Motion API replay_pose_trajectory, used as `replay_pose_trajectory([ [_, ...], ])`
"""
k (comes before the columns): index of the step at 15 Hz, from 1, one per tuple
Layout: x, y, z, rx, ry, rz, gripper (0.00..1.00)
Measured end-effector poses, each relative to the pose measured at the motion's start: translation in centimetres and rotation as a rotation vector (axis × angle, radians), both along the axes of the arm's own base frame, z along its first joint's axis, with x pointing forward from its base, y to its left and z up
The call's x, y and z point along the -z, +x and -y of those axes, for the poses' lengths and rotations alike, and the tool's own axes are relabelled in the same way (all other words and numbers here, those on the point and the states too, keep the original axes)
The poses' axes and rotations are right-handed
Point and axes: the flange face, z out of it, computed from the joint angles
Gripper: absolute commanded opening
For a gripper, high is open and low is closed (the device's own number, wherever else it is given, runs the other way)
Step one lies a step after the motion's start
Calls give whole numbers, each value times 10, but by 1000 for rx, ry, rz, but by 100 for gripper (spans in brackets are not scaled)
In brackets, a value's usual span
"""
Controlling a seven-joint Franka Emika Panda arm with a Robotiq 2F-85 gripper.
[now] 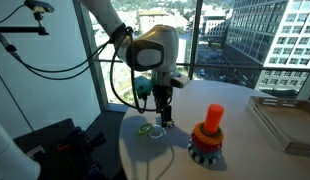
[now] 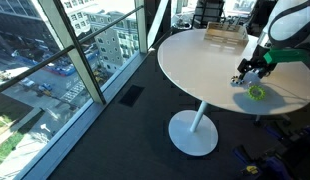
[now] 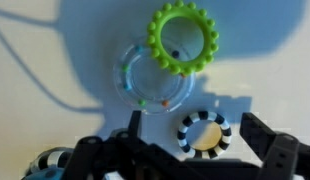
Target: Put the black and white ring on the table
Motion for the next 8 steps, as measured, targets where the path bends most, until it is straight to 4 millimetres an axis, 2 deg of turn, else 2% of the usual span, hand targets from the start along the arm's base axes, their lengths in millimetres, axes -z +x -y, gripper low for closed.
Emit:
replay_pose_trajectory([
  [8, -59, -17, 3, -102, 9, -105, 100],
])
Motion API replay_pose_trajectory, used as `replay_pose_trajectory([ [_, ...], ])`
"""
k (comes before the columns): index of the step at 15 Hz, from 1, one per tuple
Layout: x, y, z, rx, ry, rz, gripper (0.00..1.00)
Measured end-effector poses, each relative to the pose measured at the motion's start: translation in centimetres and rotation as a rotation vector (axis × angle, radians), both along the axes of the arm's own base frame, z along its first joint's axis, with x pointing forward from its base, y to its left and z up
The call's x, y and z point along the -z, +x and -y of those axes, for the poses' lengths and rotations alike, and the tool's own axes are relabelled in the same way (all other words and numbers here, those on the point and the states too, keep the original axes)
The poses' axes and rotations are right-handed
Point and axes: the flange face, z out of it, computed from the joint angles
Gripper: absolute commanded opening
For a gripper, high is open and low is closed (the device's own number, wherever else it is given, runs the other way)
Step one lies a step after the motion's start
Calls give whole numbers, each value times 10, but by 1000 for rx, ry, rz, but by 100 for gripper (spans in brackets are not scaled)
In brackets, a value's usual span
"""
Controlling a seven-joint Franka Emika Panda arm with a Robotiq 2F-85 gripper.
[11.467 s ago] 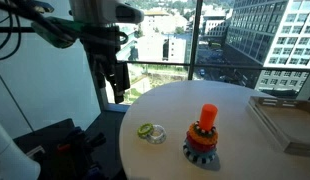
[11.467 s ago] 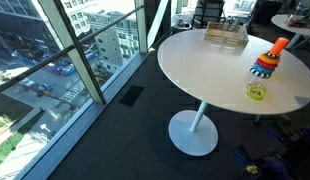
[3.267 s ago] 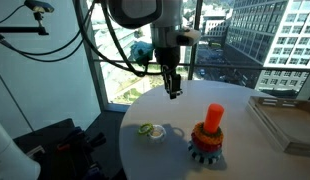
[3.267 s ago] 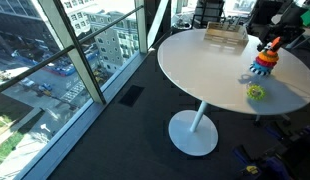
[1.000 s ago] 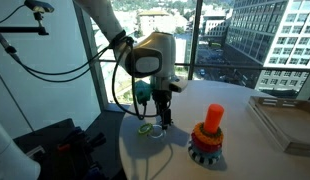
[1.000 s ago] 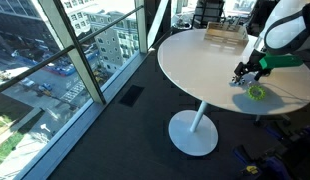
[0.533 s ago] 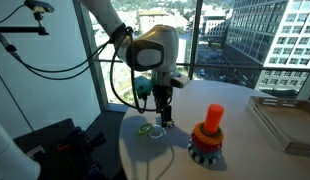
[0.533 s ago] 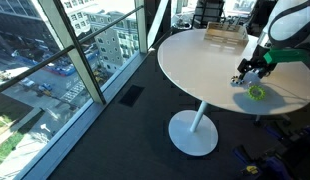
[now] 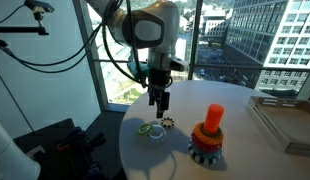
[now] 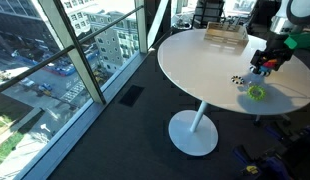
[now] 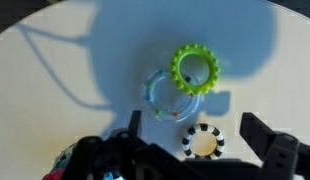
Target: Put the black and white ring on the table
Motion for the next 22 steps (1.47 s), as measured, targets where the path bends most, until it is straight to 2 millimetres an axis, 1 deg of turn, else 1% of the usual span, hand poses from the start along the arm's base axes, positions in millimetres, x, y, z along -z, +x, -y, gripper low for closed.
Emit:
replay_pose_trajectory([
  [5, -50, -18, 8, -26, 10, -35, 100],
  [12, -125, -43, 15, 3, 16, 6, 100],
  [16, -162, -57, 15, -6, 15, 56, 100],
  [19, -178, -62, 14, -16, 12, 89, 100],
  [22, -179, -62, 14, -16, 12, 91, 100],
])
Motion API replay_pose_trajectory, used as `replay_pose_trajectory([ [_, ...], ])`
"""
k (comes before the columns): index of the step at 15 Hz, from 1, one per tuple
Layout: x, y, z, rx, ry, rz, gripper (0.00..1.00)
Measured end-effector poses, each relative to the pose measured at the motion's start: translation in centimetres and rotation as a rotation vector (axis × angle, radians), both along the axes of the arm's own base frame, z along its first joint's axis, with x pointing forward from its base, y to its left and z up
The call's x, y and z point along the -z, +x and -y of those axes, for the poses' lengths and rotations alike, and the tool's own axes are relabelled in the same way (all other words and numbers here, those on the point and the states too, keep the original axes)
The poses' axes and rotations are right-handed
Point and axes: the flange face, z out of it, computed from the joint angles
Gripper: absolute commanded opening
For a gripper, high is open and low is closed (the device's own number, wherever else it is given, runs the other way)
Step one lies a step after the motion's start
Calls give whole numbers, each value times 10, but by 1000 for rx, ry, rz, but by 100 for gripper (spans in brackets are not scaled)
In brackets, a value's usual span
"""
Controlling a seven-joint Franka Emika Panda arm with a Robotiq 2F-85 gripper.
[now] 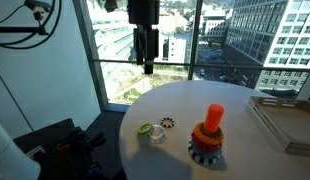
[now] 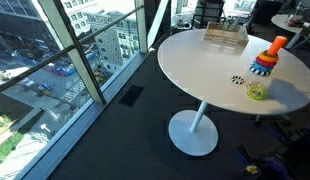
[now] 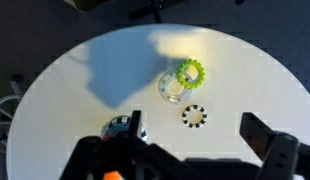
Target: Put the black and white ring on the table
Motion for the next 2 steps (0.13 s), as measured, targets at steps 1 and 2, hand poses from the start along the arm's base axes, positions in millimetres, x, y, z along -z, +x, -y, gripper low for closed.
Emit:
replay_pose_trajectory([
  [1, 0, 0, 0, 0, 0, -1, 100],
  [2, 0, 0, 0, 1, 0, -1, 100],
])
